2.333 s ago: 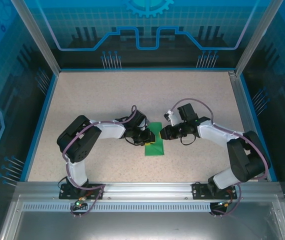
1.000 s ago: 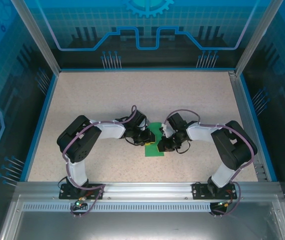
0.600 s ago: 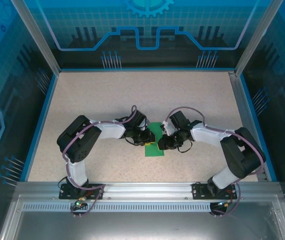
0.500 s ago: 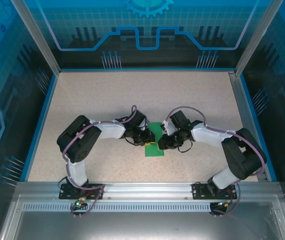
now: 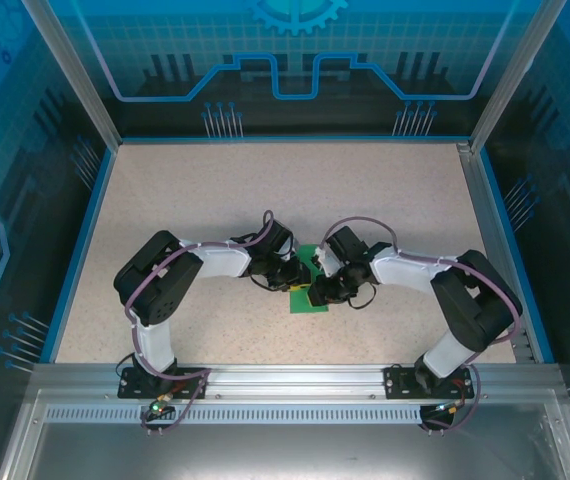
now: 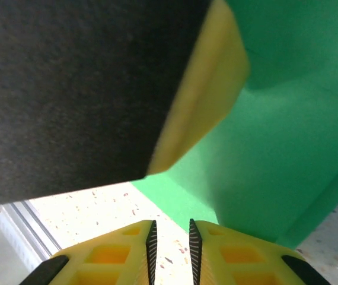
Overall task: Fold a paper plane with a square sheet of paper (pick it up from the middle)
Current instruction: Fold the triangle a second time at the center of the table.
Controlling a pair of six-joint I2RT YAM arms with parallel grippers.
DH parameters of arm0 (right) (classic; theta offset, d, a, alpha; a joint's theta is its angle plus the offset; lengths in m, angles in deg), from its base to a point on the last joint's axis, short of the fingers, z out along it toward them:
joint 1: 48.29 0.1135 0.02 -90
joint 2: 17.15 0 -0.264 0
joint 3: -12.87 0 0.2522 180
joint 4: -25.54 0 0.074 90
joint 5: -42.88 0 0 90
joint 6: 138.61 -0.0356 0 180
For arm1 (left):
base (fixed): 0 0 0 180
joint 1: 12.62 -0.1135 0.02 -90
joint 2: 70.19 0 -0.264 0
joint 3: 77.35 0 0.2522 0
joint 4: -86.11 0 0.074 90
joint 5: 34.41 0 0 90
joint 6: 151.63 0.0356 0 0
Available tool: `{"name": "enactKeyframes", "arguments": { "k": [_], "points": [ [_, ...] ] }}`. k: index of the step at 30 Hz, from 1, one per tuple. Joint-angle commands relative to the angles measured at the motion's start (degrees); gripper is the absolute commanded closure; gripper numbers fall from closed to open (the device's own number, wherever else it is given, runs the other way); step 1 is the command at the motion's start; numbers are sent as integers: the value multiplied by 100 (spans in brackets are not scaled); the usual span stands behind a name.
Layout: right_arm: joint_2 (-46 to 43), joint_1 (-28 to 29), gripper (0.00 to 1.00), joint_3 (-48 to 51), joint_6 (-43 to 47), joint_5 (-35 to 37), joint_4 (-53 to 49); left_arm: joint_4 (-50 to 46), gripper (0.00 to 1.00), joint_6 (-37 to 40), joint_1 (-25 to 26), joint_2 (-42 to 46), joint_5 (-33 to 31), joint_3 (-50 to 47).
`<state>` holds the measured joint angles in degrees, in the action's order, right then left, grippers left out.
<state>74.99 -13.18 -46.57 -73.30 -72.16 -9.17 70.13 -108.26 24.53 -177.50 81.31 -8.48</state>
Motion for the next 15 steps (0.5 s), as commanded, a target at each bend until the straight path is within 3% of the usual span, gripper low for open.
{"name": "enactKeyframes", "arguments": {
  "k": [1, 4, 8, 15],
  "points": [
    [-243, -23, 74, -49, -122, 294, -195, -74, 74, -14, 56, 15, -21, 7],
    [-638, -328, 67, 156, -287, 419, -79, -60, 74, -15, 56, 12, -14, 8],
    [-654, -920, 61, 412, -441, -253, 428, -35, 73, -22, 55, 26, -10, 0],
    [113, -993, 61, 139, -432, -675, 649, -36, 72, -16, 51, 34, 1, 30]
  ]
}}
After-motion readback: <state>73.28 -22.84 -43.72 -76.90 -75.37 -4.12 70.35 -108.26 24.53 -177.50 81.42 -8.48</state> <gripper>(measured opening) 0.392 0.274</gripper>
